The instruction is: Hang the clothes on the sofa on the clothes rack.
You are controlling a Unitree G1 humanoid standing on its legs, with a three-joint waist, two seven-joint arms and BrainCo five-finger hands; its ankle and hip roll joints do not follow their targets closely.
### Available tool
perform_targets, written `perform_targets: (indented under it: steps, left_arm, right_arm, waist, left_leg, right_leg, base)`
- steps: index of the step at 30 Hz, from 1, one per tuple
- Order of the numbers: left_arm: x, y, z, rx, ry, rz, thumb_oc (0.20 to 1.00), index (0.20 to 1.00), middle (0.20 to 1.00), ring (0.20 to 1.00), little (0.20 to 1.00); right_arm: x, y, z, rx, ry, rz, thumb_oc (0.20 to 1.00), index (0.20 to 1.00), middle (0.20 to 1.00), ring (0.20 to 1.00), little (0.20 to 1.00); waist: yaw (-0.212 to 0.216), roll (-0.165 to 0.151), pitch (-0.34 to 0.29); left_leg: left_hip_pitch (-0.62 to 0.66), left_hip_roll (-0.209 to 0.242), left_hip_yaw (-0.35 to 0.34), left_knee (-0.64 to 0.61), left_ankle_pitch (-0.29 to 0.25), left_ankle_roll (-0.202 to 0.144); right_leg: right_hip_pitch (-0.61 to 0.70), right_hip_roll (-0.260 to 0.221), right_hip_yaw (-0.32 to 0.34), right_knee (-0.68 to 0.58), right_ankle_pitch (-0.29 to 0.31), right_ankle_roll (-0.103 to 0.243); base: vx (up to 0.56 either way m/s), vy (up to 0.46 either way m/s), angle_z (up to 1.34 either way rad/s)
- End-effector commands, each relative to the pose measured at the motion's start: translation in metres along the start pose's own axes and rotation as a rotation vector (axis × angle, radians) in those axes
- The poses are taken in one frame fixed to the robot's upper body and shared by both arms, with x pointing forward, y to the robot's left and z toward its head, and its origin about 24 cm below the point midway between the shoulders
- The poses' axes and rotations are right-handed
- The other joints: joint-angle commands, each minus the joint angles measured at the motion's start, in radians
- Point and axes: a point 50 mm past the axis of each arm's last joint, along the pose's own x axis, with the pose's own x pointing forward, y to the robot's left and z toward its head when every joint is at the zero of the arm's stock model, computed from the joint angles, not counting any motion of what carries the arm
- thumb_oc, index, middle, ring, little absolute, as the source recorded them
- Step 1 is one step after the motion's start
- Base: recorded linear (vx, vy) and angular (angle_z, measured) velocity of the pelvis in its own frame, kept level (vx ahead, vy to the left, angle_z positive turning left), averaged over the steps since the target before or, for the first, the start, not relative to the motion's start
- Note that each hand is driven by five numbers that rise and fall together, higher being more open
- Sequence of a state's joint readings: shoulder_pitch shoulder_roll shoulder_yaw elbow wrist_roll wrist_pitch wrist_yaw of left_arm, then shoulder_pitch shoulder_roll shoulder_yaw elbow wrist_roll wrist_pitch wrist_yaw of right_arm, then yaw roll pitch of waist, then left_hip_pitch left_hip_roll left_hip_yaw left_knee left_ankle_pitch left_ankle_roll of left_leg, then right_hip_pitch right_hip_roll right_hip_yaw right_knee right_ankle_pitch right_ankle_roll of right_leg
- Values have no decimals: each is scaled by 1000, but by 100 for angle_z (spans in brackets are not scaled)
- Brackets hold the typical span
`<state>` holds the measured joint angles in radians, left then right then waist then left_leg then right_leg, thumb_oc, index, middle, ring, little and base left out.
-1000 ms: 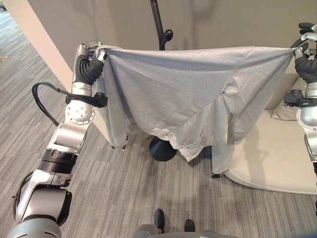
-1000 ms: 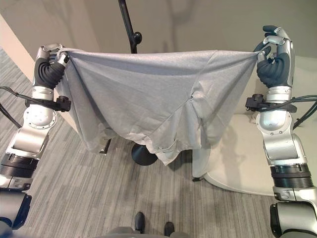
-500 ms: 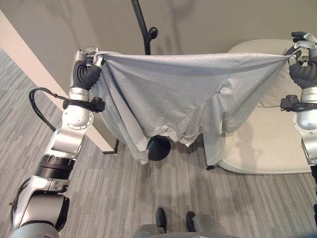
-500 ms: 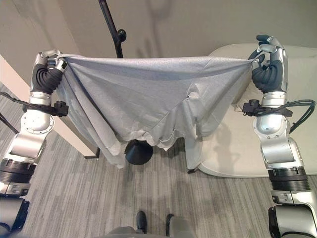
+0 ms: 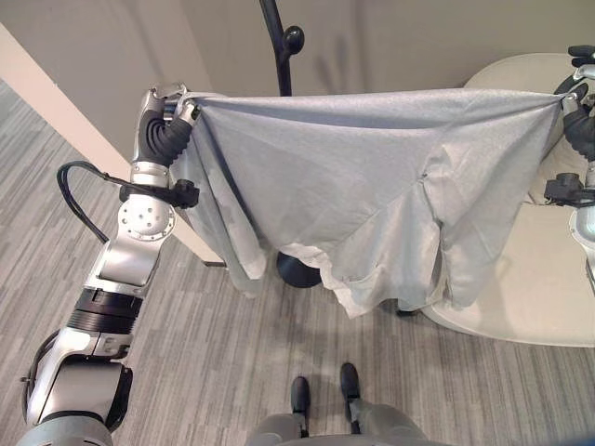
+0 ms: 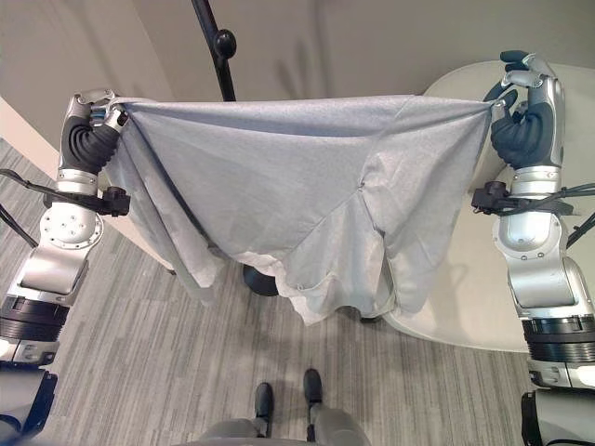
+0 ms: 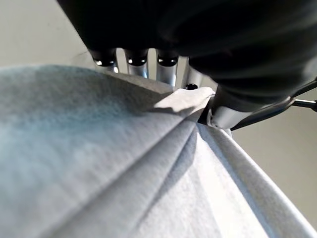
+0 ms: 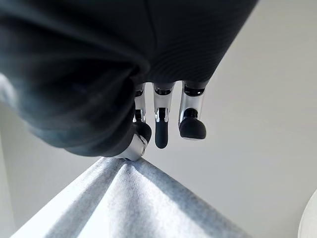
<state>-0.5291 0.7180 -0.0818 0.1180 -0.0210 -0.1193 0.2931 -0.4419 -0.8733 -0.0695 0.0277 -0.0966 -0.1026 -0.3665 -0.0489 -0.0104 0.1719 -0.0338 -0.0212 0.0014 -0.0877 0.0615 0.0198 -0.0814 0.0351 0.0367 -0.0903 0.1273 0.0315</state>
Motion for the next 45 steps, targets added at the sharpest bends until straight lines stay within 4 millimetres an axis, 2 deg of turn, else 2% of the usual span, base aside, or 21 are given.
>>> perform_targets:
  steps: [1, 5, 6, 8, 9, 10, 12, 13, 14, 16, 18, 19, 22, 27, 32, 37, 41, 44, 45]
  left_arm:
    - [23, 13, 33, -54, -148, 86, 200, 200, 200, 200, 200]
    - [25, 11, 34, -67, -153, 80, 200, 200, 200, 200, 200]
    - [26, 12, 36, -83, -156, 87, 200, 200, 200, 200, 200]
    - [27, 12, 36, -95, -157, 93, 200, 200, 200, 200, 200]
    - [29, 13, 38, -105, -161, 103, 200, 200, 200, 200, 200]
    - [30, 13, 38, -103, -160, 105, 200, 200, 200, 200, 200]
    - [31, 14, 37, -101, -155, 108, 200, 200, 200, 200, 200]
    - [28, 17, 33, -81, -142, 123, 200, 200, 200, 200, 200]
    - [28, 21, 35, -64, -152, 111, 200, 200, 200, 200, 200]
    - [25, 22, 38, -82, -175, 132, 200, 200, 200, 200, 200]
    - [21, 22, 37, -75, -177, 128, 200, 200, 200, 200, 200]
    - [19, 23, 34, -65, -169, 129, 200, 200, 200, 200, 200]
    - [14, 30, 29, -20, -155, 122, 200, 200, 200, 200, 200]
    - [13, 39, 33, -18, -181, 132, 200, 200, 200, 200, 200]
    - [8, 47, 43, -69, -233, 148, 200, 200, 200, 200, 200]
    - [-2, 54, 47, -102, -260, 162, 200, 200, 200, 200, 200]
    - [-12, 66, 59, -143, -327, 185, 200, 200, 200, 200, 200]
    - [-11, 70, 69, -158, -374, 198, 200, 200, 200, 200, 200]
    - [0, 74, 83, -136, -437, 208, 200, 200, 200, 200, 200]
  right_arm:
    - [13, -36, 15, -4, -89, -145, 200, 200, 200, 200, 200]
    - [14, -42, 17, 2, -101, -154, 200, 200, 200, 200, 200]
    - [18, -45, 21, 3, -124, -165, 200, 200, 200, 200, 200]
    - [19, -48, 22, -4, -128, -170, 200, 200, 200, 200, 200]
    - [21, -52, 24, -11, -138, -185, 200, 200, 200, 200, 200]
    - [22, -53, 25, -10, -143, -191, 200, 200, 200, 200, 200]
    - [21, -51, 26, -4, -148, -201, 200, 200, 200, 200, 200]
    - [22, -57, 21, -79, -140, -260, 200, 200, 200, 200, 200]
    - [23, -54, 21, -77, -130, -202, 200, 200, 200, 200, 200]
    - [18, -50, 27, -27, -153, -203, 200, 200, 200, 200, 200]
    - [14, -49, 24, -15, -136, -205, 200, 200, 200, 200, 200]
    - [12, -47, 22, -10, -131, -202, 200, 200, 200, 200, 200]
    - [12, -34, 22, 15, -125, -150, 200, 200, 200, 200, 200]
    - [14, -29, 27, 18, -143, -130, 200, 200, 200, 200, 200]
    - [13, -35, 34, 28, -181, -167, 200, 200, 200, 200, 200]
    - [5, -41, 33, 21, -184, -181, 200, 200, 200, 200, 200]
    - [0, -51, 40, 1, -223, -224, 200, 200, 200, 200, 200]
    - [4, -57, 46, -11, -252, -261, 200, 200, 200, 200, 200]
    - [15, -61, 55, -51, -293, -284, 200, 200, 200, 200, 200]
  waist:
    - [-6, -34, -77]
    - [-18, -37, -67]
    - [-13, -49, -41]
    - [-14, -54, -25]
    - [-9, -66, -21]
    - [-5, -67, -28]
    - [17, -62, -23]
    - [30, -62, -19]
    - [33, -49, -30]
    - [33, -28, -40]
    - [32, -26, -56]
    - [32, -21, -64]
    - [51, -16, -89]
    - [63, -19, -105]
    - [66, -20, -118]
    - [69, -23, -126]
    - [77, -27, -139]
    - [81, -29, -149]
    - [82, -30, -162]
  left_leg:
    - [111, -24, -20, 52, -168, -47]
    - [82, -4, -20, 194, -204, -72]
    - [14, -3, -15, 342, -157, -97]
    - [-39, 12, -11, 398, -148, -97]
    - [-101, 34, 7, 360, -162, -80]
    - [-110, 42, 4, 316, -154, -77]
    - [-175, 47, -11, 221, -54, -93]
    - [-218, 42, -1, 158, -21, -102]
    - [-178, 53, -18, 87, -5, -110]
    - [-142, 54, -16, 60, 30, -120]
    - [-119, 50, -18, 34, 20, -121]
    - [-101, 49, -5, 18, 30, -120]
    - [-40, 42, 37, 2, 8, -105]
    - [-7, 34, 73, 0, -27, -89]
    - [3, 27, 84, 0, -42, -81]
    - [7, 27, 87, 0, -39, -78]
    - [19, 26, 87, 0, -46, -77]
    - [28, 25, 85, 0, -50, -78]
    - [39, 26, 81, 0, -64, -79]
  right_leg:
    - [-6, -20, 10, 33, -63, 90]
    - [30, -21, -13, 60, -108, 66]
    - [53, -27, -17, 68, -118, 50]
    - [64, -35, -26, 67, -123, 46]
    - [89, -52, -39, 53, -128, 52]
    - [97, -52, -40, 42, -130, 58]
    - [122, -50, -39, 28, -142, 59]
    - [141, -49, -44, 11, -153, 60]
    - [139, -38, -24, 23, -166, 61]
    - [144, -34, -14, 29, -170, 64]
    - [148, -42, -8, 26, -175, 66]
    - [145, -51, -6, 28, -169, 70]
    - [159, -88, 2, 15, -152, 94]
    - [160, -114, 7, 3, -147, 117]
    - [156, -127, -2, 3, -141, 129]
    - [153, -128, -7, 3, -133, 132]
    - [161, -130, -19, 3, -135, 132]
    - [167, -130, -26, 3, -137, 131]
    - [178, -132, -33, 3, -148, 132]
  base:
    - [124, -109, 14]
    - [95, -96, 36]
    - [37, -77, 35]
    - [21, -55, 30]
    - [115, -5, 29]
    - [189, 8, 37]
    - [162, 43, 20]
    - [120, 77, 5]
    - [184, 87, 4]
    - [172, 123, -30]
    - [114, 92, -67]
    - [140, 150, -76]
    - [138, 157, -60]
    - [74, 80, -23]
    - [41, 59, 4]
    - [-1, 16, -7]
    - [26, 5, -2]
    - [25, 4, 2]
    - [39, 7, 6]
